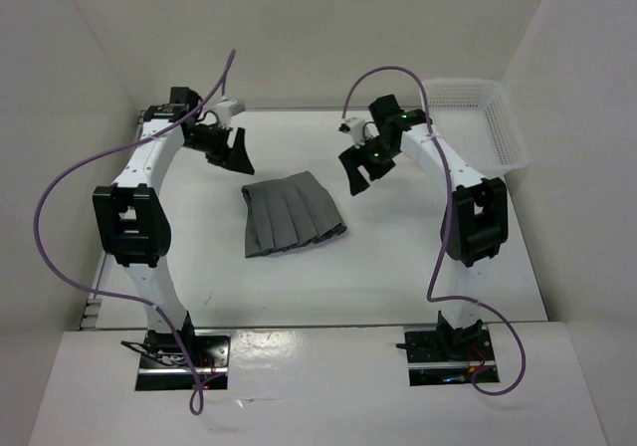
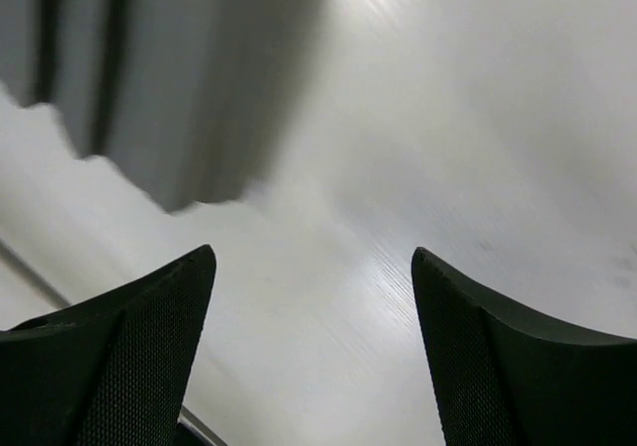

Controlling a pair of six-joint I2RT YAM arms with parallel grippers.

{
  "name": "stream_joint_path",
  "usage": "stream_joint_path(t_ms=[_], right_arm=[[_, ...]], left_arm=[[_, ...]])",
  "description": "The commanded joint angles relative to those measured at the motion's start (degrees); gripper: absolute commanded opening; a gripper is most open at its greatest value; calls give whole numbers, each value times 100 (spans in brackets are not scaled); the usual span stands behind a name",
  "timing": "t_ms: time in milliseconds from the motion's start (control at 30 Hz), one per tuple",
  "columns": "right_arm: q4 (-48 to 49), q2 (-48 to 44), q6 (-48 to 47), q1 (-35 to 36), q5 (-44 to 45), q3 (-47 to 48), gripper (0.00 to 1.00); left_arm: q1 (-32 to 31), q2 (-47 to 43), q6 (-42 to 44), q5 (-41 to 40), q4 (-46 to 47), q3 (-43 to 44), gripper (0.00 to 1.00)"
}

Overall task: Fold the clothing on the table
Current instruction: Fold the skirt

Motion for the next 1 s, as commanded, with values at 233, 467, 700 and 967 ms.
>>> stream_joint_path(t_ms=[233,467,700,967], right_arm=[[889,-942,101,-445,815,-1265,87],[889,-942,101,-445,868,-1265,88],[889,-836,101,-445,921,-1318,88],[942,-783,154,-445,921,-1424,88]], left_arm=[[-644,1157,1546,1902,-2119,1309,76],[-644,1597,1845,2113,-2119,834,73],[-539,2370,2126,2043,-2119,781,72],[-90,3406,2161,1761,-1802,992,71]])
